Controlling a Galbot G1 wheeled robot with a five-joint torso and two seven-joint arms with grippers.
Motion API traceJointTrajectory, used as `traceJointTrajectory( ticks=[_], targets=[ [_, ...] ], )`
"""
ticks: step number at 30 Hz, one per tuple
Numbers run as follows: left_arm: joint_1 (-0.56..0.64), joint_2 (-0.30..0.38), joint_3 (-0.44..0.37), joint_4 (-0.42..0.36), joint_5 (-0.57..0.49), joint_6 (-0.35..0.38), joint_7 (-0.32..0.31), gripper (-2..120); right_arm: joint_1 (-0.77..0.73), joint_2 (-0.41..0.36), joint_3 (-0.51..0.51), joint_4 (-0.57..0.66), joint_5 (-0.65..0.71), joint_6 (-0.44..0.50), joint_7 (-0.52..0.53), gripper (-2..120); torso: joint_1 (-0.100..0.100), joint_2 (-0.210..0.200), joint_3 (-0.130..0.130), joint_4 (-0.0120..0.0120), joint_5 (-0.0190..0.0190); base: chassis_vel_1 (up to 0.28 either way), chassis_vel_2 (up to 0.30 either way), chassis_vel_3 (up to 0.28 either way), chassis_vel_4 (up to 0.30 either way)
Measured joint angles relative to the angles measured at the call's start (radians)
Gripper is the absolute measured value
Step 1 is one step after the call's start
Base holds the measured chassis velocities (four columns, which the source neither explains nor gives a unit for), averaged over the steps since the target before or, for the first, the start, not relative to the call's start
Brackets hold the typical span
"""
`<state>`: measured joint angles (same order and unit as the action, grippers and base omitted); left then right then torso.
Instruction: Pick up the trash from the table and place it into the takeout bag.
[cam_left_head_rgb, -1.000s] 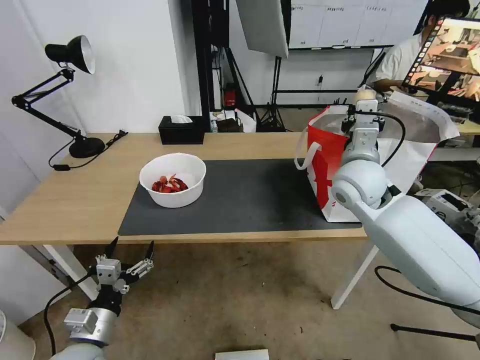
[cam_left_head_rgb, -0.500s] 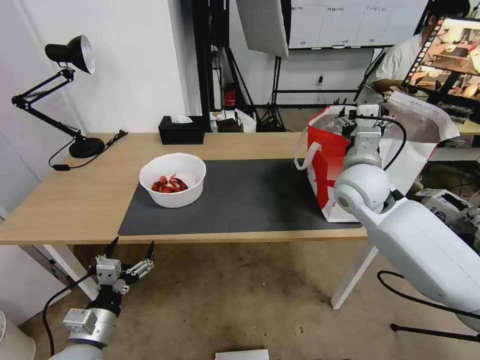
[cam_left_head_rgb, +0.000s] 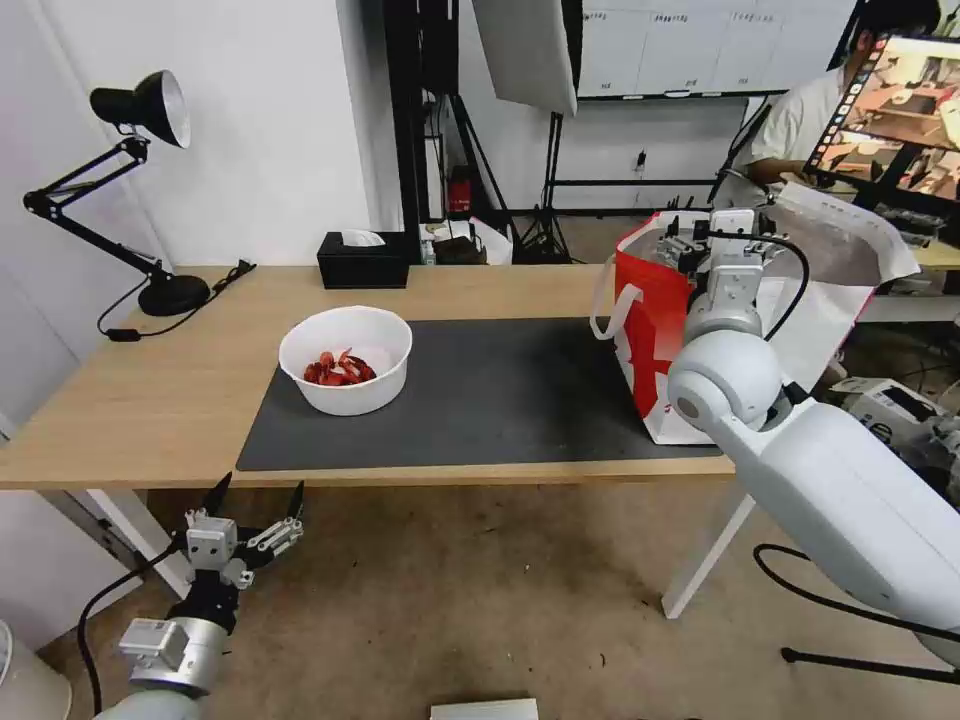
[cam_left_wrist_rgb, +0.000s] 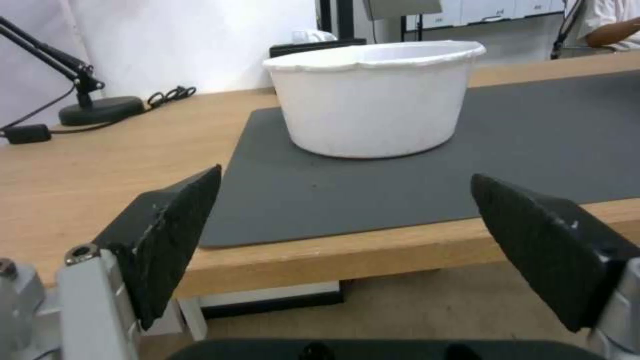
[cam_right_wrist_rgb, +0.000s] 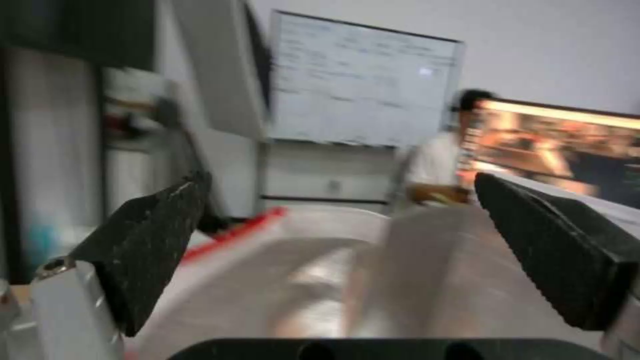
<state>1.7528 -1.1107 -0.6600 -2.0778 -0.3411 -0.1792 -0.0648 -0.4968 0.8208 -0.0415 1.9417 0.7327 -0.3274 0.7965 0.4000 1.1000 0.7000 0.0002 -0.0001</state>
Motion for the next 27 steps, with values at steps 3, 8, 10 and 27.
traceJointTrajectory(
  ticks=[3, 8, 10, 27],
  targets=[
    [-0.005, -0.001, 0.000, -0.003, -0.002, 0.001, 0.000, 100, -0.095, -0.052, 0.058, 0.080, 0.052, 0.070, -0.160, 100, 0.000, 0.000, 0.000, -0.0001, 0.0000, 0.000, 0.000, 0.000, 0.000],
    [-0.008, -0.003, 0.002, -0.006, -0.003, 0.001, 0.001, 100, -0.249, -0.100, 0.147, 0.166, 0.130, 0.130, -0.303, 100, 0.000, 0.000, 0.000, -0.0004, 0.0002, 0.000, 0.000, 0.000, 0.000],
    [-0.009, -0.005, 0.004, -0.007, -0.003, 0.000, 0.001, 100, -0.360, -0.122, 0.207, 0.210, 0.180, 0.181, -0.392, 100, 0.000, 0.000, 0.000, -0.0004, 0.0003, 0.000, 0.000, 0.000, 0.000],
    [-0.008, -0.022, 0.012, -0.011, 0.005, -0.010, 0.002, 100, -0.993, -0.051, 0.457, 0.195, -0.039, 0.518, -0.735, 100, 0.000, 0.000, 0.000, -0.0003, 0.0001, 0.000, 0.000, 0.000, 0.000]
  ],
)
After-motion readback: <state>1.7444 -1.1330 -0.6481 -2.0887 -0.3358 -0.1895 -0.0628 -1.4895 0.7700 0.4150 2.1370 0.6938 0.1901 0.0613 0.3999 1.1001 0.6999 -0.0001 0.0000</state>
